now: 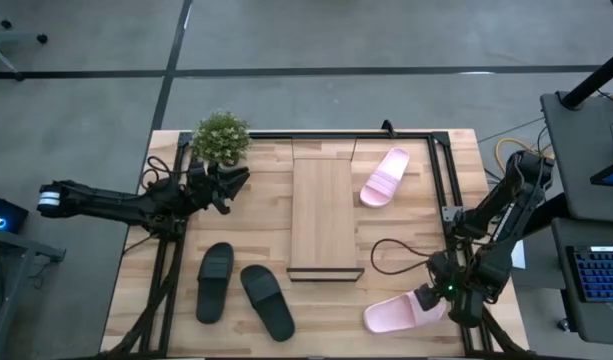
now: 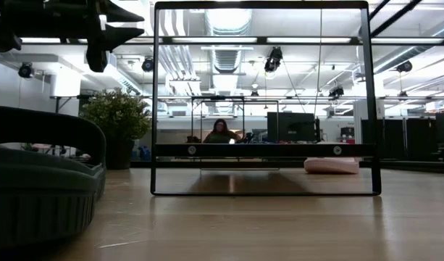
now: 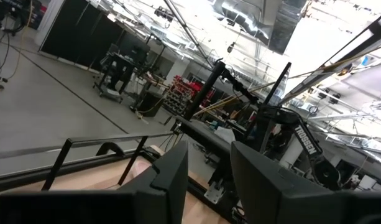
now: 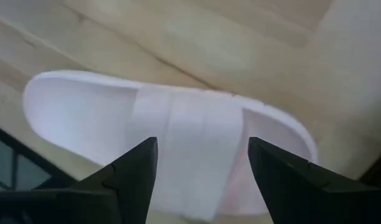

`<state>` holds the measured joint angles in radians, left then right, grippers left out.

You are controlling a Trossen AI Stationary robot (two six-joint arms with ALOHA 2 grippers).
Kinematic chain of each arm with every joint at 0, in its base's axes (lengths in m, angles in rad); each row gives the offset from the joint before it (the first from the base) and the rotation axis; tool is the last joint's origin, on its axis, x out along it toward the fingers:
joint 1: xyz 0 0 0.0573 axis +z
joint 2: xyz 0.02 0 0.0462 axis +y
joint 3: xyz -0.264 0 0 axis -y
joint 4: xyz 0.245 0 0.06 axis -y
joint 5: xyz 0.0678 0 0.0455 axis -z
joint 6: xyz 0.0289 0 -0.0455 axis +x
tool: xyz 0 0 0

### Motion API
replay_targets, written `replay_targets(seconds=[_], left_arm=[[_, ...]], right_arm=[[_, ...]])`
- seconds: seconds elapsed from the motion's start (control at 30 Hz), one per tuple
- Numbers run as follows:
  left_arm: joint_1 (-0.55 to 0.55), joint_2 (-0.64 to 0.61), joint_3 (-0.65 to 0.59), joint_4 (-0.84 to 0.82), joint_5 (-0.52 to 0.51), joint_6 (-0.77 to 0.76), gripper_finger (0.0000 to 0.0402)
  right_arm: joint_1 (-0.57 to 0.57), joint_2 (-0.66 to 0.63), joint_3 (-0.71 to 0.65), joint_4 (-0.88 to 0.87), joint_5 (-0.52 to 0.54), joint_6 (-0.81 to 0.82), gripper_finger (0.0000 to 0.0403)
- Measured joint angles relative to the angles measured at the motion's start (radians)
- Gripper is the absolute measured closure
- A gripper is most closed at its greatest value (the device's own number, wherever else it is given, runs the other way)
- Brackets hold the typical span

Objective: Pick and place slides into the shelf
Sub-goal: Put the bottom pink slide on the shelf

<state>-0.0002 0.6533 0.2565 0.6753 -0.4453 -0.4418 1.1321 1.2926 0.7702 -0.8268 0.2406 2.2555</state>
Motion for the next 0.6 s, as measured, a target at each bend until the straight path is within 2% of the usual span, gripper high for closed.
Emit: replay_targets(seconds=[0.17, 0.33, 0.6], left_arm=[[0.000, 0.007, 0.000, 0.001, -0.001, 0.000, 0.0294], [0.000, 0.020, 0.006, 0.002, -0.001, 0.000, 0.0295], [0.000, 0.032, 0.006, 0.008, -0.009, 0.000, 0.0294]], right_arm=[[0.051, 0.022, -0.021, 0.015, -0.001, 0.007, 0.0161], [0.079, 0.030, -0.052, 0.108, 0.037, -0.002, 0.0161], [0.082, 0.040, -0.059, 0.116, 0.064, -0.008, 0.0161]])
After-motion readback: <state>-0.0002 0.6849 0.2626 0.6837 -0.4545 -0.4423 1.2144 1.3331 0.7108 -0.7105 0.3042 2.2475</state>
